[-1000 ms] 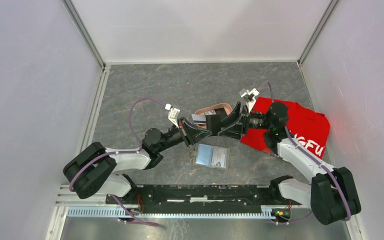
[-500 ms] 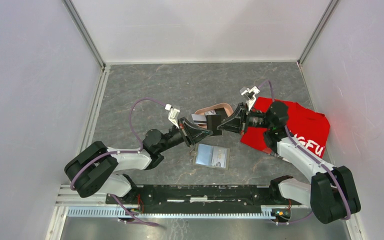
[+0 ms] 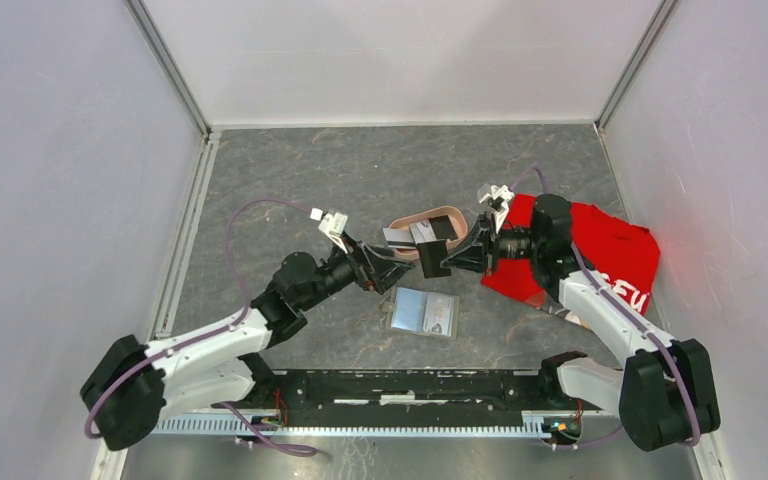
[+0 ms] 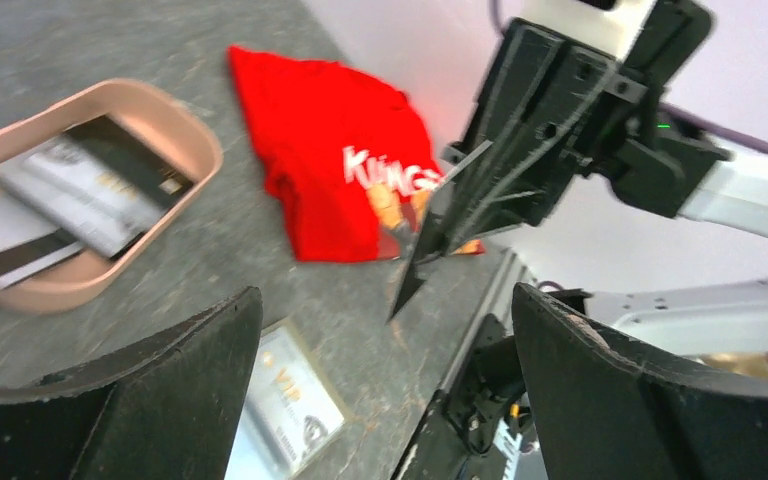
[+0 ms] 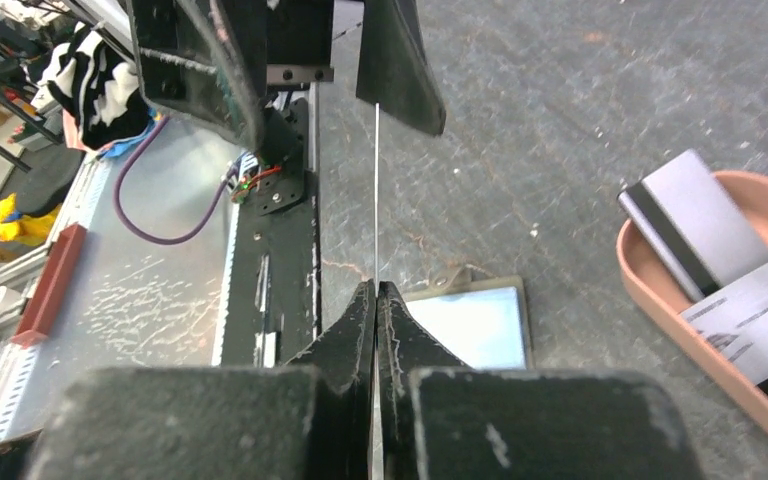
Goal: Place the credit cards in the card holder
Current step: Insert the credit card into the card holder.
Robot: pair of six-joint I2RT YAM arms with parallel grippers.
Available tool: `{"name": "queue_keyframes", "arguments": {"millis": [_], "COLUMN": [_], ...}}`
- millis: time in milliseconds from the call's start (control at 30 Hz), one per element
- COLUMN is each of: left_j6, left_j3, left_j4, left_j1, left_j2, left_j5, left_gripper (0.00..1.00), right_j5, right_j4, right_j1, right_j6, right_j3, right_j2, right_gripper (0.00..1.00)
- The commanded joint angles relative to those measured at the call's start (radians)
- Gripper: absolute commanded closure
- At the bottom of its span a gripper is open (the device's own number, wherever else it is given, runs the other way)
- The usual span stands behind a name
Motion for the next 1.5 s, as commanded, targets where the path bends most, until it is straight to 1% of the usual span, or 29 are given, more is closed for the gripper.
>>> {"name": "queue_keyframes", "arguments": {"millis": [0,33,67,100,133,167,200,233,267,367,433,500,567,667,800,967,1067,1200,1367,1467], "left_j6": [0.050,0.026,-0.002,-0.029,-0.059,-0.076,-0.084,-0.089,-0.091,-0.088,-0.086,-0.097,-0.107,-0.125,-0.139,-0.146,-0.154,-0.167,-0.213,-0.228], "left_j3": [0.065,0.071,0.075,0.078,0.082,0.087,0.096,0.102,0.105,0.113,0.123,0.124,0.121,0.117,0.111,0.105,0.102,0.091,0.050,0.029], "left_j4": [-0.505,-0.554,-0.587,-0.604,-0.623,-0.637,-0.649,-0.658,-0.662,-0.666,-0.675,-0.663,-0.638,-0.603,-0.586,-0.534,-0.497,-0.494,-0.476,-0.474], "left_j1": [0.011,0.014,0.014,0.014,0.014,0.014,0.014,0.014,0.013,0.013,0.012,0.009,0.005,0.004,0.003,-0.002,-0.009,-0.025,-0.050,-0.061], "left_j2": [-0.072,-0.065,-0.050,-0.022,0.004,0.032,0.058,0.079,0.094,0.132,0.165,0.205,0.244,0.291,0.313,0.360,0.387,0.389,0.334,0.291], "left_j5": [-0.130,-0.123,-0.114,-0.097,-0.087,-0.083,-0.085,-0.093,-0.103,-0.136,-0.133,-0.115,-0.084,-0.053,-0.044,0.015,0.054,0.067,0.067,0.043], "left_gripper": [0.03,0.08,0.14,0.19,0.20,0.18,0.11,0.06,0.05,0.06,0.06,0.12,0.15,0.24,0.39,0.50,0.53,0.57,0.58,0.58], "right_j5": [-0.041,-0.017,0.025,0.069,0.111,0.149,0.183,0.212,0.250,0.294,0.300,0.303,0.315,0.326,0.348,0.329,0.329,0.341,0.369,0.398], "right_j4": [-0.451,-0.559,-0.652,-0.678,-0.685,-0.679,-0.650,-0.617,-0.580,-0.508,-0.466,-0.429,-0.410,-0.398,-0.443,-0.416,-0.401,-0.406,-0.450,-0.481], "right_j1": [-0.010,-0.012,-0.012,-0.013,-0.012,-0.013,-0.013,-0.013,-0.013,-0.013,-0.014,-0.014,-0.014,-0.015,-0.014,-0.015,-0.015,-0.015,-0.014,-0.015], "right_j6": [-0.333,-0.410,-0.454,-0.445,-0.413,-0.371,-0.312,-0.251,-0.190,-0.094,-0.049,-0.011,0.017,0.054,0.107,0.173,0.189,0.189,0.154,0.120], "right_j3": [0.088,0.117,0.133,0.130,0.117,0.096,0.069,0.031,-0.008,-0.080,-0.112,-0.143,-0.177,-0.202,-0.185,-0.181,-0.180,-0.174,-0.168,-0.161], "right_j2": [0.025,0.044,0.055,0.063,0.064,0.061,0.056,0.047,0.039,0.034,0.035,0.035,0.036,0.035,0.064,0.109,0.132,0.149,0.145,0.130], "right_gripper": [1.00,1.00,1.00,1.00,1.00,1.00,1.00,1.00,1.00,1.00,1.00,1.00,1.00,1.00,1.00,1.00,1.00,1.00,1.00,1.00]}}
